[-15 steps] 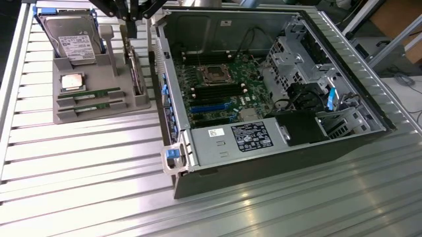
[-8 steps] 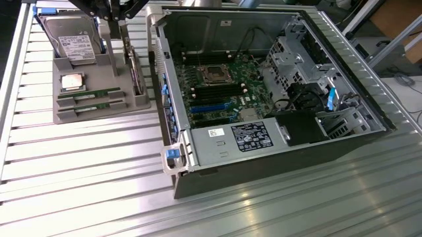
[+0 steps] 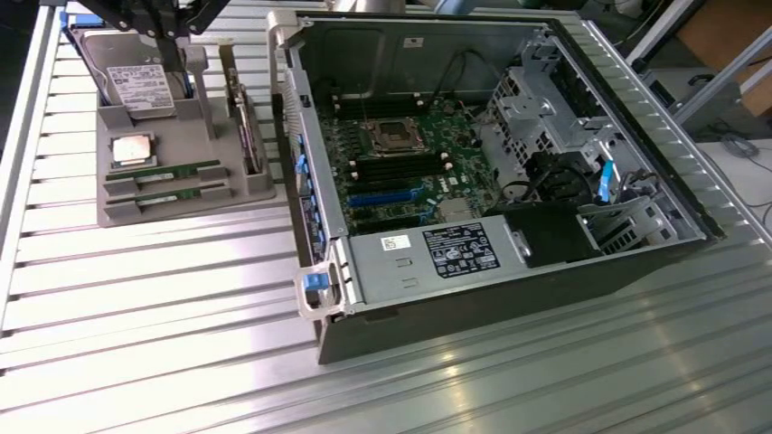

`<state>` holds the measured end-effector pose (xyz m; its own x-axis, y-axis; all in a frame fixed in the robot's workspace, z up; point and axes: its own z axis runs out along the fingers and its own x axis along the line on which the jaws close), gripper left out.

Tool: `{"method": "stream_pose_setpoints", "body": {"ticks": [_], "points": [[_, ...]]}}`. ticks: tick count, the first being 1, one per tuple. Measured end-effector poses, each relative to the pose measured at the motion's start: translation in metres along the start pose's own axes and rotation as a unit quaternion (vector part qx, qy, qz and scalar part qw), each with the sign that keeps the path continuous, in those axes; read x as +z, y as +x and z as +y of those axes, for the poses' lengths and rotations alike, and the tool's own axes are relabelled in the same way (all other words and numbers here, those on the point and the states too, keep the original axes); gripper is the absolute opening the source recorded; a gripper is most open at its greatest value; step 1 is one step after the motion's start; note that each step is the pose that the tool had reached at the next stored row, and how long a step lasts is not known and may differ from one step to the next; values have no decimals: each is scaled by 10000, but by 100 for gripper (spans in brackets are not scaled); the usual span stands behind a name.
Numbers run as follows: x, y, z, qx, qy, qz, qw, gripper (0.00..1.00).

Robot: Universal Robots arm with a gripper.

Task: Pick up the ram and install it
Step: 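Reach for the ram, then pick up the ram and move it above insertion slot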

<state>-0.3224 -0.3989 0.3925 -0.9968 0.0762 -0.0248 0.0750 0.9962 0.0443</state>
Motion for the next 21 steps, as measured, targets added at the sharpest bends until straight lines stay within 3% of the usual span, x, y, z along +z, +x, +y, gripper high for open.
{"method": "stream_pose_setpoints", "body": {"ticks": [7, 18, 21], "points": [[-5, 194, -15, 0, 0, 0, 10000, 10], [-4, 196, -15, -1, -1, 0, 10000, 10], [-4, 196, -15, -339, -9, 14, 9994, 10]]}}
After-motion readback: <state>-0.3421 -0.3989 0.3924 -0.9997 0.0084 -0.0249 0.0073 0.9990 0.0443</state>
